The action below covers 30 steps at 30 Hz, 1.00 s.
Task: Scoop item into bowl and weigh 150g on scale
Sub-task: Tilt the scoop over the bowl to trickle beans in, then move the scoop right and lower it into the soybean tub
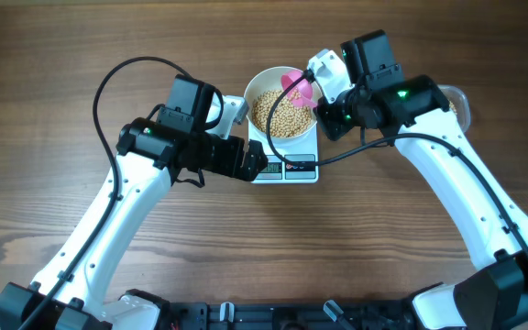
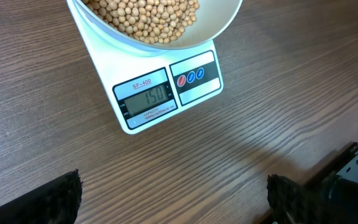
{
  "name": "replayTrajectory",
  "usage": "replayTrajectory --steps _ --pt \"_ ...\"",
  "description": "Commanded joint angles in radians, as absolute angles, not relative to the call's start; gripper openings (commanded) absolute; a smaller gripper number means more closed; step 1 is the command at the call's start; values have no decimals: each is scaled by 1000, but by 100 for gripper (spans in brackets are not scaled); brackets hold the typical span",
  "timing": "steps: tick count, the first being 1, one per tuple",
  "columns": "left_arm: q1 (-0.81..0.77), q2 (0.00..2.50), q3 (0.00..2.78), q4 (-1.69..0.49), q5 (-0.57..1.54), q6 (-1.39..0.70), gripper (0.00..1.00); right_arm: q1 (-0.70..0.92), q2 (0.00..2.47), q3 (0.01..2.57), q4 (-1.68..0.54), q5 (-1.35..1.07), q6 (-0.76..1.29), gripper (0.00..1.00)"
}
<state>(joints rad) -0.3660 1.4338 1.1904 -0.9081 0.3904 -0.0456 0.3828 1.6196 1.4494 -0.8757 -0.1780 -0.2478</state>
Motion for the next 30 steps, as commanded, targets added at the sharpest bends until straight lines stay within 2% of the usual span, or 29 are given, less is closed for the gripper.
replayTrajectory --steps 1,18,25,30 --pt "-366 1438 1195 -906 400 -30 100 380 1613 1473 -874 -184 -235 4" --pt "-366 1438 1195 -906 400 -30 100 374 1612 1473 -870 -229 -171 4" --pt "-366 1438 1195 -906 400 -30 100 288 1605 1473 -868 -388 -104 4" --pt "-366 1438 1195 -906 400 -30 100 214 1559 1473 -855 -405 -85 4"
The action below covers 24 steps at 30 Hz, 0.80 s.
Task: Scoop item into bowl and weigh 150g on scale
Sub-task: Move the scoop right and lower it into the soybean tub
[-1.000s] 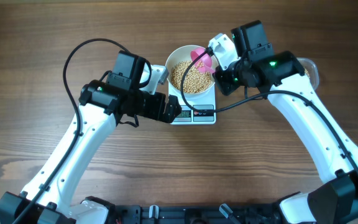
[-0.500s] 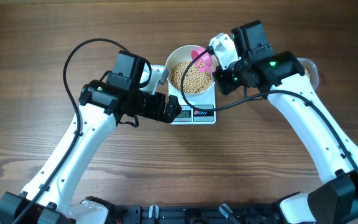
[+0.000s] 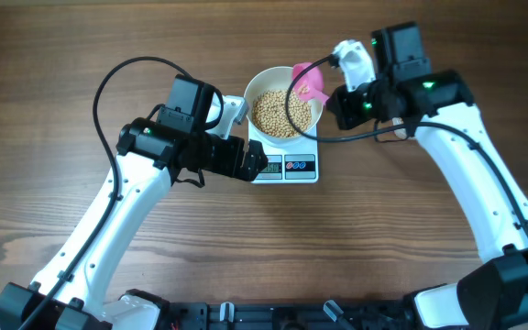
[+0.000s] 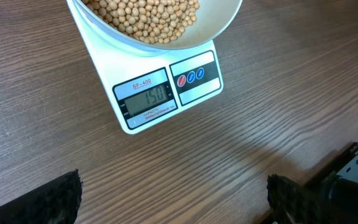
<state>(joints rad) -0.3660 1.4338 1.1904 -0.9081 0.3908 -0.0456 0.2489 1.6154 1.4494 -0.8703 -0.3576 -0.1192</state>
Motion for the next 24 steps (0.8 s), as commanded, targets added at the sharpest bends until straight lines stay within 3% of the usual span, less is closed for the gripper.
replayTrajectory --steps 1,12,20,24 --pt "-366 1438 1195 -906 400 -30 100 188 1542 1473 -846 -416 -68 4" --pt "-366 1438 1195 -906 400 -30 100 -168 1479 1473 -865 -825 7 4" --pt "-366 1438 1195 -906 400 -30 100 -389 1471 1473 -986 -751 -113 4" --pt "-366 1438 1195 -906 400 -30 100 -463 1456 1473 -1016 -567 -132 4"
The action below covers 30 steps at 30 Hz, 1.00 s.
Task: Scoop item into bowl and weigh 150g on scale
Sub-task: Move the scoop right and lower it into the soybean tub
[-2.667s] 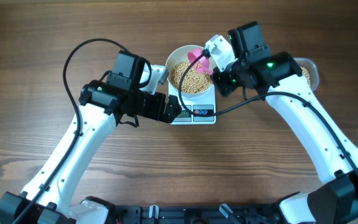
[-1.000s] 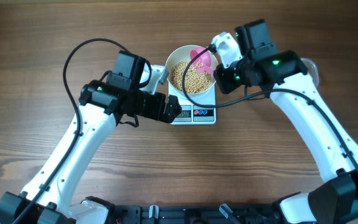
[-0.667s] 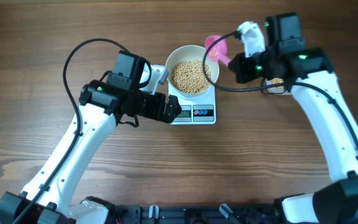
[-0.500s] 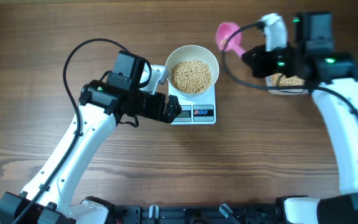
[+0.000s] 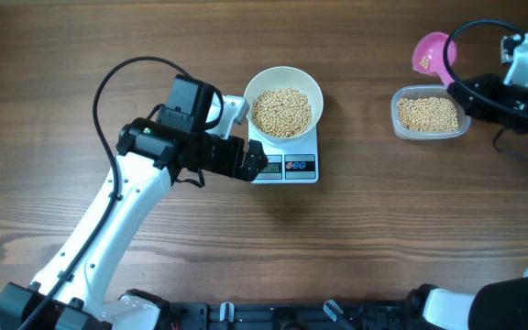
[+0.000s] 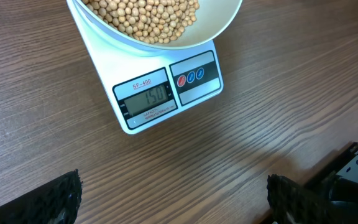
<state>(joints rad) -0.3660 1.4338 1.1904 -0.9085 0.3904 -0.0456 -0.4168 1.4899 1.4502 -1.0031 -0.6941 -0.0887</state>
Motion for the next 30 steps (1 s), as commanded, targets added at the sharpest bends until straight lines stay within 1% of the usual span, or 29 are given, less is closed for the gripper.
replayTrajectory --steps 1,4,9,14,18,20,23,30 --pt "-366 1438 1195 -906 400 -30 100 -470 1456 1473 -1023 -530 -133 4" --pt "-366 1438 1195 -906 400 -30 100 -471 1458 1471 -1054 -340 -168 4" --pt "-366 1438 1195 -906 400 -30 100 -466 1475 1464 -1052 -249 -210 4" --pt "-366 1438 1195 -906 400 -30 100 -405 1489 1463 -1047 -120 -218 4" --pt "-366 1438 1195 -906 400 -30 100 -340 1504 1455 -1049 -113 -170 4" --pt "-366 1438 1195 -906 400 -30 100 -336 1514 1424 -1038 -133 -111 4" --pt "-366 1438 1195 -906 400 -30 100 -336 1526 1374 -1013 -221 -101 4" --pt "-366 1438 1195 -906 400 -30 100 -336 1541 1366 -992 -237 68 4"
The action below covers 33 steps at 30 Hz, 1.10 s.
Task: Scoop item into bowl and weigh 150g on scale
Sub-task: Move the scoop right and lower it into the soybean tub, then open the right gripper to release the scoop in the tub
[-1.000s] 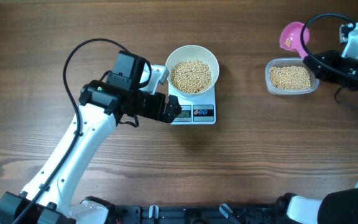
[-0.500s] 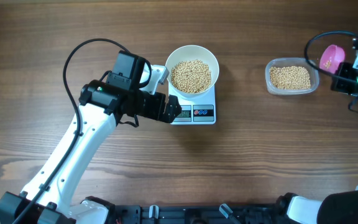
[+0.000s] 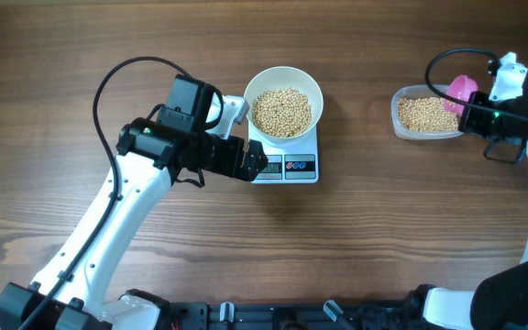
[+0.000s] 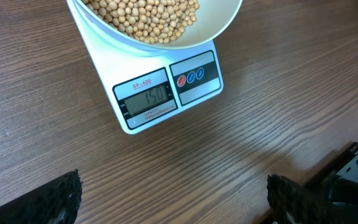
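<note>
A white bowl (image 3: 284,70) of soybeans (image 3: 282,110) stands on the white scale (image 3: 287,167). In the left wrist view the scale's display (image 4: 146,99) reads 150, below the bowl's wall (image 4: 222,18). My left gripper (image 3: 248,162) hovers open at the scale's left front corner, its fingers wide apart over bare wood (image 4: 173,193). At the far right my right gripper (image 3: 484,115) is shut on the pink scoop (image 3: 459,92), which sits tilted at the right end of the clear container of soybeans (image 3: 426,113). The scoop's handle is hidden.
Black cables loop from both arms over the table. The right arm stands along the table's right edge. Wood table (image 3: 356,238) stretches between scale and container.
My right gripper brought the pink scoop from behind the container down to the container's right end. The left arm, bowl and scale have not moved; the display still reads 150.
The scoop was first held over the beans in the bowl, with 150 showing. It then stood at the bowl's right rim, later far to the right behind the clear container, and now rests at that container. The left gripper stayed open by the scale throughout.
</note>
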{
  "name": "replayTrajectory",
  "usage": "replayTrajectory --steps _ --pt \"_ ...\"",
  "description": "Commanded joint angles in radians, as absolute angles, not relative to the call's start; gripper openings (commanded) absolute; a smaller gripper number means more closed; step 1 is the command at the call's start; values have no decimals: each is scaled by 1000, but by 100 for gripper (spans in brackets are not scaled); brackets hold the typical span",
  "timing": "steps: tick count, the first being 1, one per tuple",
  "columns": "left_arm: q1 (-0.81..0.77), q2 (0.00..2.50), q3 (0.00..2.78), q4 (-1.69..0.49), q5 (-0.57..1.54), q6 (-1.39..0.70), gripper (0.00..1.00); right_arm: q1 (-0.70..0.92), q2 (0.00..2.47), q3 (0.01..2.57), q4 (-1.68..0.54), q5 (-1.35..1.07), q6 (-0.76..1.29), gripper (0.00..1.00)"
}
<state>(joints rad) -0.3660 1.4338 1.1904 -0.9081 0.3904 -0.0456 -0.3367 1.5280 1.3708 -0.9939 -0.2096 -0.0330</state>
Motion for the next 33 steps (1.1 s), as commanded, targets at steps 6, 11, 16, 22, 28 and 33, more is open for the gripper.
replayTrajectory --steps 6,11,16,22,28,33 --pt "-366 1438 1195 -906 400 -30 100 -336 1554 1366 -995 -264 160 4" --pt "-366 1438 1195 -906 400 -30 100 -335 1554 1366 -995 -291 165 4" --pt "-366 1438 1195 -906 400 -30 100 -335 1554 1366 -990 -316 184 5" --pt "-366 1438 1195 -906 400 -30 100 -335 1554 1366 -990 -316 186 16" --pt "-366 1438 1195 -906 400 -30 100 -335 1554 1367 -979 -316 186 33" --pt "-366 1438 1195 -906 400 -30 100 -335 1553 1371 -972 -316 186 36"
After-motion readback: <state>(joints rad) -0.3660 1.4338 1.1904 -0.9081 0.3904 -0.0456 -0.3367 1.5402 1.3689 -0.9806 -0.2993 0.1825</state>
